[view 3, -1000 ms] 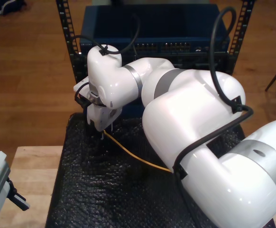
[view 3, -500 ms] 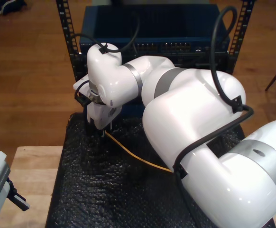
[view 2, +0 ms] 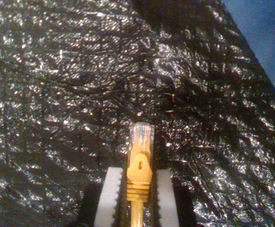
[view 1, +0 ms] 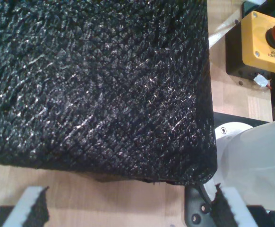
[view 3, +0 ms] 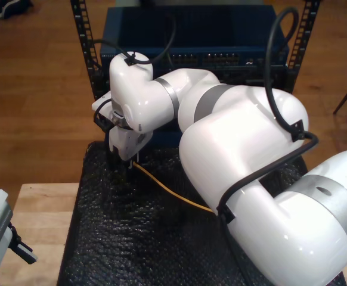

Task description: Grab the cable and plug it in

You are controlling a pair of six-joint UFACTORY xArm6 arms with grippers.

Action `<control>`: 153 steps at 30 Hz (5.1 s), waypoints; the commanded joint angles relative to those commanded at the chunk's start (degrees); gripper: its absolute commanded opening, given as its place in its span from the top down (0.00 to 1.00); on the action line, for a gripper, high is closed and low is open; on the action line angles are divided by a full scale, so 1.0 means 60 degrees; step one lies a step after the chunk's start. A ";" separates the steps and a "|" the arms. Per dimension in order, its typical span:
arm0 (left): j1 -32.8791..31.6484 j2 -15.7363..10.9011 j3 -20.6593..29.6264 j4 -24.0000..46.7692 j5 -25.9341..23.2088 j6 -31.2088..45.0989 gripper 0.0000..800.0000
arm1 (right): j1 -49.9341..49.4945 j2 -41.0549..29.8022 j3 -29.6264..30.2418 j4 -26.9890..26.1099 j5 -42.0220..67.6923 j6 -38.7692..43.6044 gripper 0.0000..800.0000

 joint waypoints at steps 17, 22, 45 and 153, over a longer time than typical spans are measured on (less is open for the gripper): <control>-0.0015 -0.0015 -0.0015 -0.0015 0.0044 0.0000 0.00 | 0.0000 -0.0586 0.0352 -0.0733 0.0220 -0.1597 0.99; -0.0015 -0.0015 -0.0015 -0.0161 0.0249 0.0015 0.00 | -0.0029 -0.1260 0.1011 -0.0689 0.0571 -0.2784 0.99; -0.0835 -0.0088 -0.0352 -0.2681 0.1451 -0.0015 0.00 | -0.0850 -0.5509 0.4806 0.1568 0.1260 -0.7018 0.99; -0.4806 0.0322 -0.0864 -0.8454 0.0586 -0.1128 0.30 | -0.2769 -1.0403 0.7267 0.4894 0.3399 -0.9744 0.99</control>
